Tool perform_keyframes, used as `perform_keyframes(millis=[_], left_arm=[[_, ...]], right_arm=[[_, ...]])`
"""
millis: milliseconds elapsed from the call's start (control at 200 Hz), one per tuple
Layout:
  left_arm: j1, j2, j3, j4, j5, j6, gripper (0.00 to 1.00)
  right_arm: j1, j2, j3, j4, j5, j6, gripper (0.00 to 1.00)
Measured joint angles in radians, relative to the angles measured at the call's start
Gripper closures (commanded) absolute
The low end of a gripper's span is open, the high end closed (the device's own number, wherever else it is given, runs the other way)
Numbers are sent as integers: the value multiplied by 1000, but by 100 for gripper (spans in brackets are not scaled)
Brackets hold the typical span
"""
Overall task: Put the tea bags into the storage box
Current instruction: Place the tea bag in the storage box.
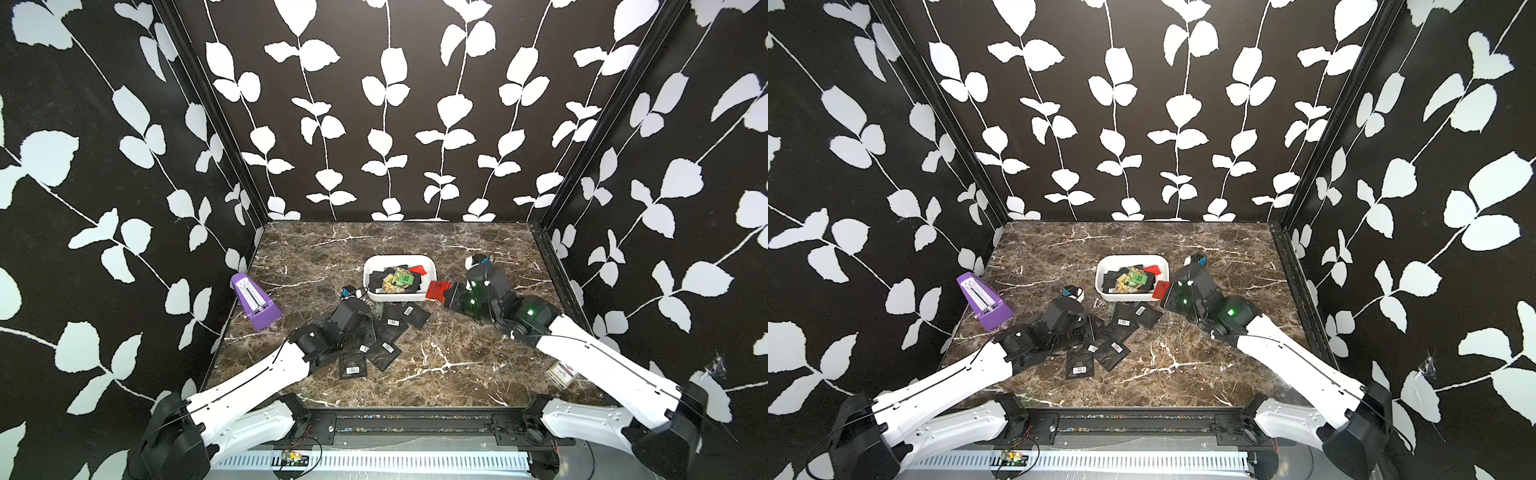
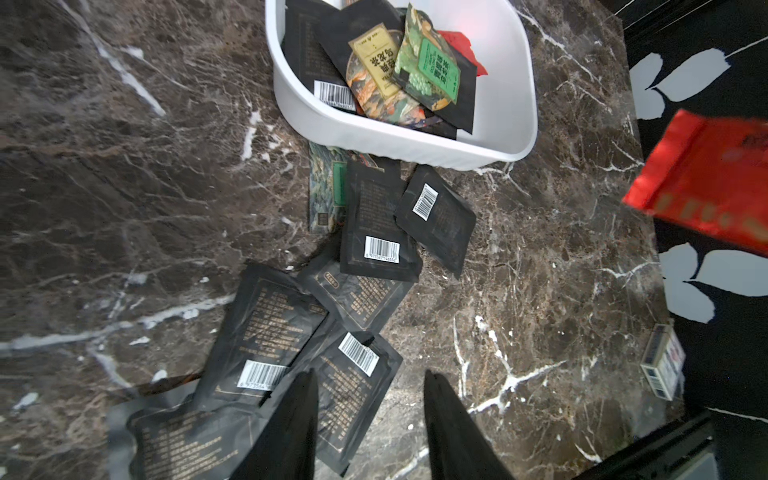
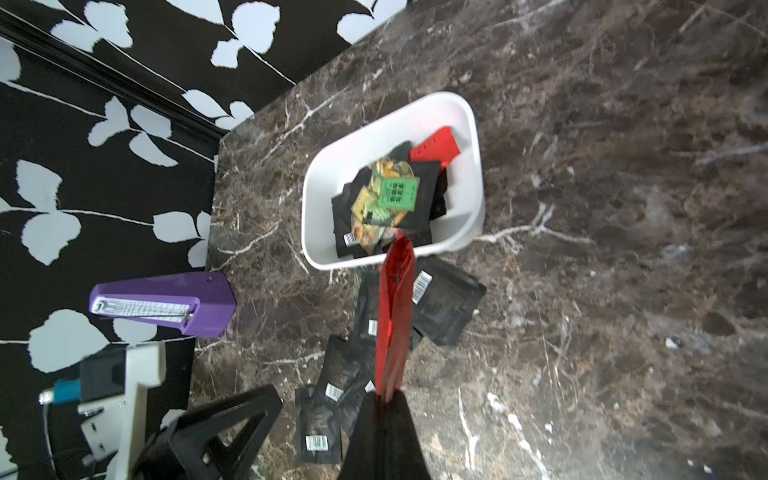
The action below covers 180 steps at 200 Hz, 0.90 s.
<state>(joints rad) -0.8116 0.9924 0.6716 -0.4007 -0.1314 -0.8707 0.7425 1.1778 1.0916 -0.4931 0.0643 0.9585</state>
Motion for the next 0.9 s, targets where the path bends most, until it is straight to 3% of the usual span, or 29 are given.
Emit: perform_keyframes(millis=[320,575,900], left_arm=[[0,-110,-54,-55,-79,-10,47],[0,-154,-94,-105,-120,-56,46],[0,-206,-161,-122,-109,-119,48]], right_arm=[[-45,253,246,-4,-103,-78,100],[-48,477,439,13,-196,-122,100],[-50,729,566,21,-272,-130,100]])
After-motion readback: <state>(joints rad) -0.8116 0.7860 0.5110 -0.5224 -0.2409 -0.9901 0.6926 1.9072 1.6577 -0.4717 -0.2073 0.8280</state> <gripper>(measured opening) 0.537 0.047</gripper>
